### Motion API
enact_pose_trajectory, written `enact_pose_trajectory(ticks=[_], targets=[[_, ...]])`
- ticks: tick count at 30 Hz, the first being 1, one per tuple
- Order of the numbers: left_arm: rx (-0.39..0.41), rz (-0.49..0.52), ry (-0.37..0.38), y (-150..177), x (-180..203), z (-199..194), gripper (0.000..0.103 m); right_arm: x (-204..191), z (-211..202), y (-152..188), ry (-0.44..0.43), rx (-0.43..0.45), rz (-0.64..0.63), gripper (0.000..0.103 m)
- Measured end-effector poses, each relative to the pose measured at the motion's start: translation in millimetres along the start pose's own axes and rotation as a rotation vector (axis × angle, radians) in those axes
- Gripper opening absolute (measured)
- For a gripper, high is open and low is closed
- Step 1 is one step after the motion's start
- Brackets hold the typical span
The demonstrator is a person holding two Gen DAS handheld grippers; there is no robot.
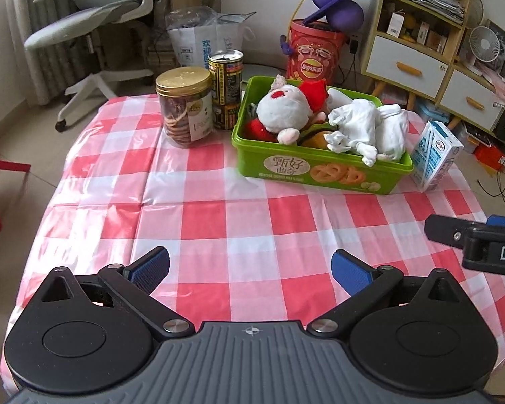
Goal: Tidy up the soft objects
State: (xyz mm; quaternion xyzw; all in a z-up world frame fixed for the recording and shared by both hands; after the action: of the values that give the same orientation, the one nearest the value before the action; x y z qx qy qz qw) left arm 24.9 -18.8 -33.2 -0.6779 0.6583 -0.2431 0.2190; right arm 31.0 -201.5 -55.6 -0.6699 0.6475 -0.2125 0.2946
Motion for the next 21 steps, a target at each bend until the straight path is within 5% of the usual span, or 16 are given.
enact_pose_trajectory(ticks=[21], targets=[[-0.005, 0.010, -0.004, 2.5, 5.4, -0.5, 0.098, -0.6, 2.5, 4.9, 0.005, -0.025, 0.002, 0.084]])
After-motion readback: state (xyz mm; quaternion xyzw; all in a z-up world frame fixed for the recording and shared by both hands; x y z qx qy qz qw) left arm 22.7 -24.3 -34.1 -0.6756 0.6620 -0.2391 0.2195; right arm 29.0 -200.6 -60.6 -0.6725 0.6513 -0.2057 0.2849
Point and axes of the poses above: each gripper's, at about its wrist camera, not at the fingertips, and z roughly the way its jaws point, x to its right, y to its underside, the point moved 5 cm from there along z, roughly the way its jaws point, and after that the axes turned 2 degrees about y, right-handed, at the moved point
